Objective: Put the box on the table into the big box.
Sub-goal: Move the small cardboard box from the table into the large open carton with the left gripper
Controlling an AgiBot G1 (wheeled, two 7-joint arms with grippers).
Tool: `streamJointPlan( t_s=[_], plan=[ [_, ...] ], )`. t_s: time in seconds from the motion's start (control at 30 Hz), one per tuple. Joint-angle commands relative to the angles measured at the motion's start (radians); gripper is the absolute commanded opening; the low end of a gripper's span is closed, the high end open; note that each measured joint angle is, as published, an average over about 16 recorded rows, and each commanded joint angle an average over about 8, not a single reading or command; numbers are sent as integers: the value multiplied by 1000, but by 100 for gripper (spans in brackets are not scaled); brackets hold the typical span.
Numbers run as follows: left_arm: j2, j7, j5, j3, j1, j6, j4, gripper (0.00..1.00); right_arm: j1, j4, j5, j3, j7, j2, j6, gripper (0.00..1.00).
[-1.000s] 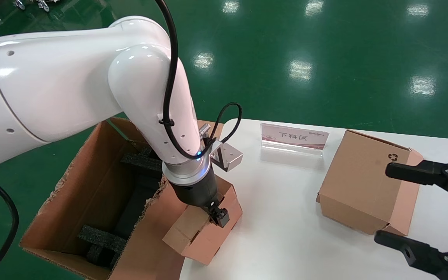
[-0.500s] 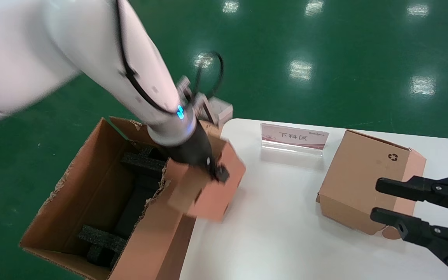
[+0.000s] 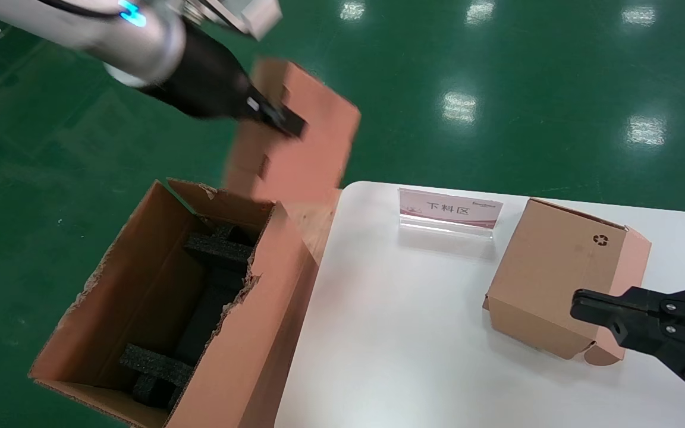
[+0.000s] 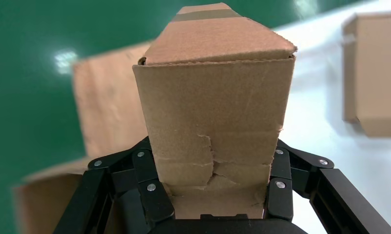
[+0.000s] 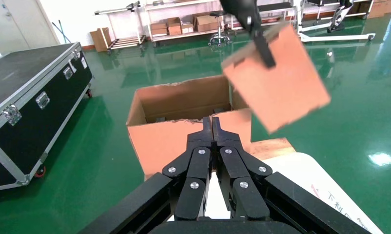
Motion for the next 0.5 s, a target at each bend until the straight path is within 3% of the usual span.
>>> streamJointPlan(
  t_s=[0.03, 0.23, 0.5],
  plan=[
    [-34, 33, 17, -27, -19, 0, -3, 0, 0, 0, 0, 0, 0, 0, 0, 100],
    [-97, 108, 36, -12, -62, 11, 1, 0, 0, 0, 0, 0, 0, 0, 0, 100],
    [-142, 202, -13, 81, -127, 52, 47, 0, 0, 0, 0, 0, 0, 0, 0, 100]
  ],
)
